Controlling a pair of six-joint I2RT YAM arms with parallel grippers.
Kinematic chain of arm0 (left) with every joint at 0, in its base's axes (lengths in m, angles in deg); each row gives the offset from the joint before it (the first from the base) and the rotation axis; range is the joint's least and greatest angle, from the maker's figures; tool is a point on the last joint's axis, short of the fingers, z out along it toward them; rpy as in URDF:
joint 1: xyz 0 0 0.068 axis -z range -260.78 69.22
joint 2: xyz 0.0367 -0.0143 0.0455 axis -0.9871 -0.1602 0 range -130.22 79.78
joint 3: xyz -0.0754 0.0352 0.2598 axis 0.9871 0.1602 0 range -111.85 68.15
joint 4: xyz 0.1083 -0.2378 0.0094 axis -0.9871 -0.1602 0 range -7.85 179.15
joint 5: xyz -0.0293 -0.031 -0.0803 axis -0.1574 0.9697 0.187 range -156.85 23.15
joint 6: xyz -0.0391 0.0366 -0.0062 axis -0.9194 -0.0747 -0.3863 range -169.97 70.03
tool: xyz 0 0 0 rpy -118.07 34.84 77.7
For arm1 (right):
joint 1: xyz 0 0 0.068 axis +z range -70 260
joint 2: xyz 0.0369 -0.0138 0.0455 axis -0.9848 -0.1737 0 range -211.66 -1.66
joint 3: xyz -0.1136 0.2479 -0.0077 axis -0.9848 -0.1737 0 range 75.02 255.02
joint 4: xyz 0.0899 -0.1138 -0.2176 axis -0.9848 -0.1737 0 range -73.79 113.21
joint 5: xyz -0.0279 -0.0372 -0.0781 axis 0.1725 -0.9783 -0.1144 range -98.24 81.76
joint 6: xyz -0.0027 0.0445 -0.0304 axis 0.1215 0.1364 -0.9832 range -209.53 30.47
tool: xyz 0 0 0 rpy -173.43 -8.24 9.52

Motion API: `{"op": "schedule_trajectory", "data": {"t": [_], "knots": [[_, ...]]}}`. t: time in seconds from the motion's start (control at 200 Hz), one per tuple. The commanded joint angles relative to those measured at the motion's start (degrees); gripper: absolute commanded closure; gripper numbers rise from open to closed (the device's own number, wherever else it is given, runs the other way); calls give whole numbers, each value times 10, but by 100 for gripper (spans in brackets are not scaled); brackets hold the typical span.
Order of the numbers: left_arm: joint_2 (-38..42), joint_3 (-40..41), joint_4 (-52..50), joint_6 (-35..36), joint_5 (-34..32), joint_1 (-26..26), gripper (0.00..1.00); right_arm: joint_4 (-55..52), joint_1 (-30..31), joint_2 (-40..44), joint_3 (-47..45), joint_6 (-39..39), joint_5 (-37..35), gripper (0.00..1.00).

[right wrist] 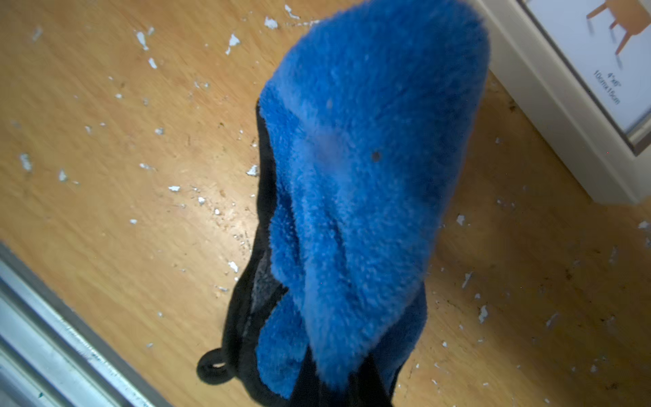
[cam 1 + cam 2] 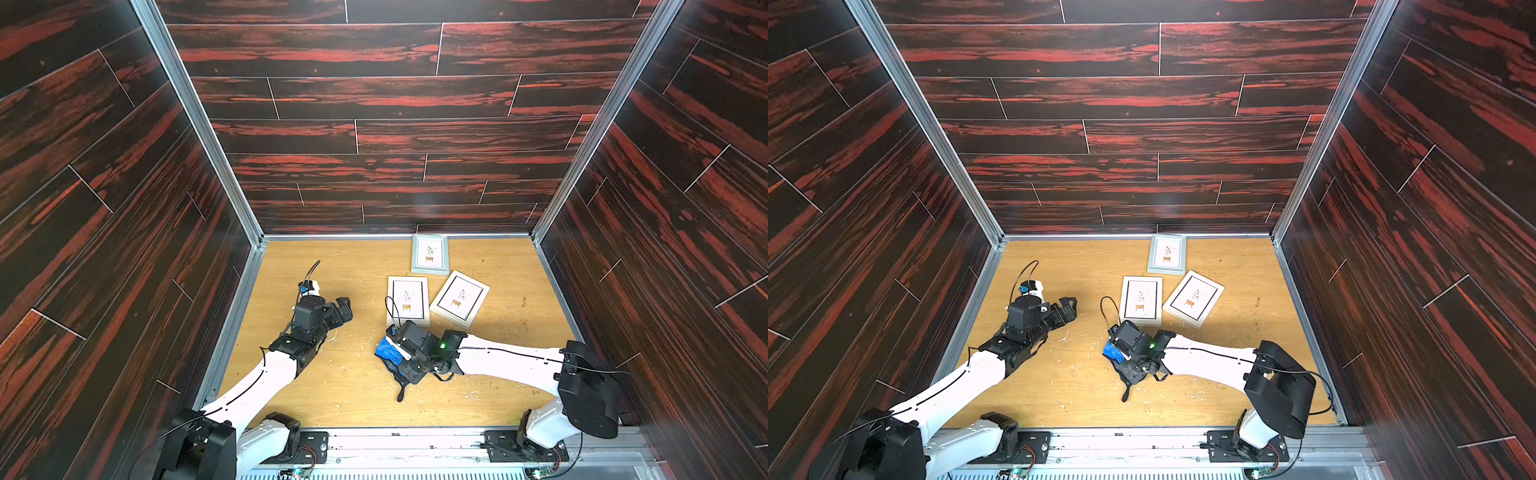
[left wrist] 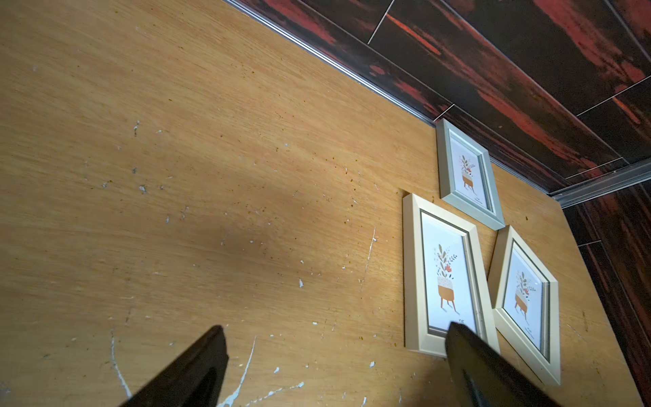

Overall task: Wipe the picture frame with a cloth
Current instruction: Place the cleaning item at the center of the board.

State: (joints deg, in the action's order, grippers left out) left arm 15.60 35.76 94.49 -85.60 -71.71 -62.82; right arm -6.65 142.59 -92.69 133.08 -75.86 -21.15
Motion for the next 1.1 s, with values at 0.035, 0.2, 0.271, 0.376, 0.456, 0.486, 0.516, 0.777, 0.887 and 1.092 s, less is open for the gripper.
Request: {"op": "schedule_trajectory", "data": {"t": [0.035,0.2,0.271,0.376,0.456,0.486,0.516,0.777,0.887,1.092], "knots": [[6,-11,-29,18,-23,-4,0,-1,7,-2,10,-2,-27,80],[7,-11,-29,13,-23,-4,0,-6,7,1,8,8,-60,61],[8,-9,-26,12,-23,-4,0,-5,7,5,6,9,-68,52],[6,0,-18,12,-27,-4,0,1,7,13,1,9,-70,44],[3,2,-19,12,-28,-4,0,1,7,19,-1,11,-77,40],[2,2,-19,12,-29,-4,0,1,7,20,-2,13,-79,38],[2,2,-20,12,-30,-4,0,0,8,23,-3,13,-80,35],[-11,-9,-46,26,-60,-4,0,-11,7,45,2,21,-138,2],[-9,-9,-53,34,-97,-4,0,-4,6,68,7,25,-176,2],[-5,-32,-104,40,-222,-4,0,69,-34,147,-2,53,-310,2]]}}
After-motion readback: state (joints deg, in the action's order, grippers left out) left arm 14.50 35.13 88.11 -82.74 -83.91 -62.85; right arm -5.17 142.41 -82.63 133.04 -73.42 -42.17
